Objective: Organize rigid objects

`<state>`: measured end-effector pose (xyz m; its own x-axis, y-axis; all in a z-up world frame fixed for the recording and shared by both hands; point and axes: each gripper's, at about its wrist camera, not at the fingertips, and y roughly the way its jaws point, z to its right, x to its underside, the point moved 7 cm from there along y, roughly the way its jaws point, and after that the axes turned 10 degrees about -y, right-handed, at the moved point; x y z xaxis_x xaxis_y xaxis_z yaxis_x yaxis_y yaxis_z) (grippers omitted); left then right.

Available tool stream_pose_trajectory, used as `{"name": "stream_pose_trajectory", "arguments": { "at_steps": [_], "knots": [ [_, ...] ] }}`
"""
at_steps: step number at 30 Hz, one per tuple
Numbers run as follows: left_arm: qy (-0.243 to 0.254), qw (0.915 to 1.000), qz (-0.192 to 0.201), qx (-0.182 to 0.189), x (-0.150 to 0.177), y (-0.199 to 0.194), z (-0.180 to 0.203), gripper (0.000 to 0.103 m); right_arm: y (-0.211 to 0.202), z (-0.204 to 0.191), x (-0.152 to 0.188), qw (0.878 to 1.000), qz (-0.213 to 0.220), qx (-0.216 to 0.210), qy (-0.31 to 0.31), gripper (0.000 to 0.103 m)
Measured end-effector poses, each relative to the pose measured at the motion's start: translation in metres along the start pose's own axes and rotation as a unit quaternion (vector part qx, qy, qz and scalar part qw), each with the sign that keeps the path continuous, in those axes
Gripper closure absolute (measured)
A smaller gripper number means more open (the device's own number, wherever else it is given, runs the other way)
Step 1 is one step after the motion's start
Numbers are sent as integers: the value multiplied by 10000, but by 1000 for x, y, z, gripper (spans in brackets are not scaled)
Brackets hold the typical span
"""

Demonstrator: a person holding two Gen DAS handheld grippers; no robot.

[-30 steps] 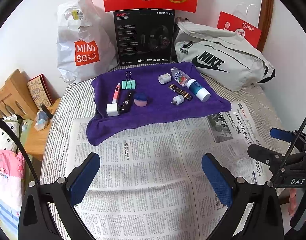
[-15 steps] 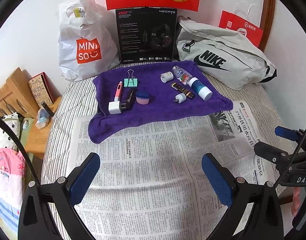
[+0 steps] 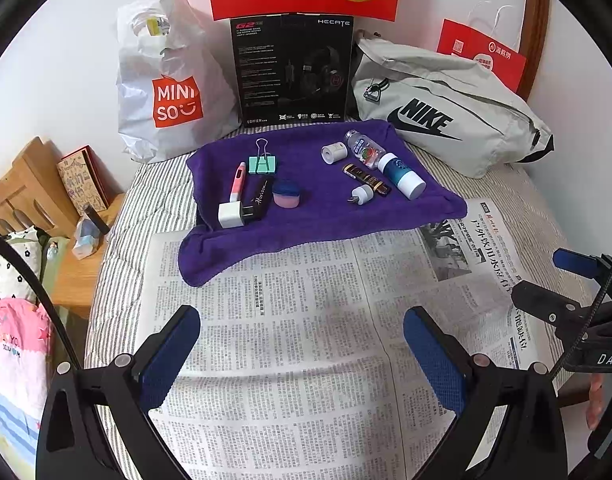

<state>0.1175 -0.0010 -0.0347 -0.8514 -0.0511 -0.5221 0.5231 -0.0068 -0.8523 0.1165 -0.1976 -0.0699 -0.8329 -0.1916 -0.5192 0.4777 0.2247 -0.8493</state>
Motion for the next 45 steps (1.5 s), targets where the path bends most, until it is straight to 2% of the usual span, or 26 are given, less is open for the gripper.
{"name": "stream_pose_trajectory", "arguments": {
  "at_steps": [45],
  "knots": [
    [28, 10000, -19, -35, -1, -1, -3, 0, -5, 3, 0, 10000, 49, 47, -18, 0]
  ]
}}
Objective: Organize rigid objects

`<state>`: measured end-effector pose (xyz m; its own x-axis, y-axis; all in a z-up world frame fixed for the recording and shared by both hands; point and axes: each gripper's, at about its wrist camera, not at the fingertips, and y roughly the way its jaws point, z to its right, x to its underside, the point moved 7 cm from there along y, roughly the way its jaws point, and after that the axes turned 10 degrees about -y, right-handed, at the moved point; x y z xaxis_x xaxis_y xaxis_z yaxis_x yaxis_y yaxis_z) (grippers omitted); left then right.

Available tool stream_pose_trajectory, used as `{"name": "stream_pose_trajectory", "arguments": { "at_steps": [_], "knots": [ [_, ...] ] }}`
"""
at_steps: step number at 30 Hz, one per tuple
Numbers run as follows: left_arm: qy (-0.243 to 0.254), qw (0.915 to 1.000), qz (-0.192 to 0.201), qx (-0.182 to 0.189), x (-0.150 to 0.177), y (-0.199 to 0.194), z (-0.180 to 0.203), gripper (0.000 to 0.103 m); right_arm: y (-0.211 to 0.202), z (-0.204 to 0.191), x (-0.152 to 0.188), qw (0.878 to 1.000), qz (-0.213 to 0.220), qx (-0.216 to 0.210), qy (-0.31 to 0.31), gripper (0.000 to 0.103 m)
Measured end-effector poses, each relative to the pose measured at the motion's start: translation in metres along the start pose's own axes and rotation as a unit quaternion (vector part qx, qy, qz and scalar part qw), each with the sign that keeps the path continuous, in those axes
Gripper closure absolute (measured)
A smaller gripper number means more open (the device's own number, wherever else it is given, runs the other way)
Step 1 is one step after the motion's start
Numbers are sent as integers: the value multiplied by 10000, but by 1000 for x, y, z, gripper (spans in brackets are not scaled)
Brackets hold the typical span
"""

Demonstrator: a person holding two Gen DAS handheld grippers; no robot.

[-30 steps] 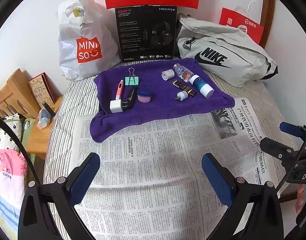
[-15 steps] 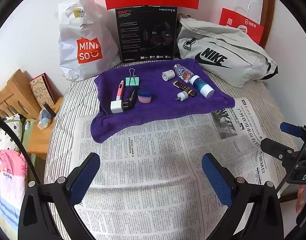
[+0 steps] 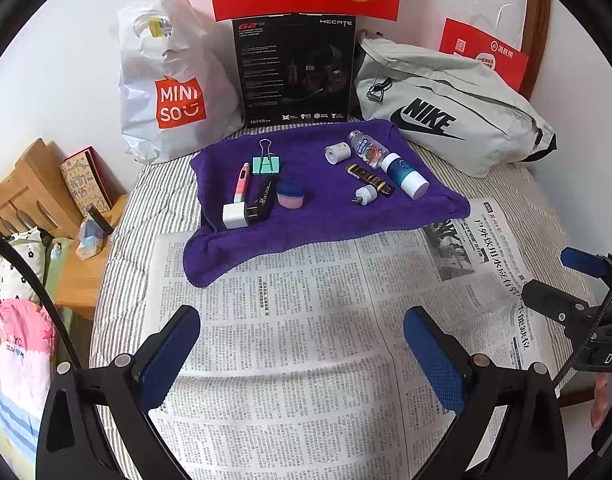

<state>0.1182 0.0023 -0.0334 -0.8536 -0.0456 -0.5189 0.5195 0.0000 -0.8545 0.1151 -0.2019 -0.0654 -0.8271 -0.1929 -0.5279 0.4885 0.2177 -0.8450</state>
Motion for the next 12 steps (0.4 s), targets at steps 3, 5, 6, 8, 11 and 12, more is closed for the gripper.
{"name": "stream_pose_trajectory", "arguments": {
  "at_steps": [3, 5, 6, 8, 11, 12],
  "knots": [
    [-5, 10000, -4, -6, 0, 0, -1, 0, -1, 1, 0, 10000, 12, -5, 13, 0],
    [-10, 10000, -1, -8, -1, 0, -1, 0, 0, 2, 0, 10000, 1, -5, 4, 0],
    [-11, 10000, -9, -10, -1, 0, -1, 0, 0, 2, 0, 10000, -7, 6, -7, 0],
    [-16, 10000, -7, -14, -2, -1, -1, 0, -1, 2, 0, 10000, -6, 11, -1, 0],
    [-7, 10000, 8, 0, -3, 0, 0, 0, 0, 3, 0, 10000, -28, 19, -10, 0],
    [-3, 10000, 15, -5, -4, 0, 1, 0, 1, 3, 0, 10000, -29, 14, -10, 0]
  ]
}}
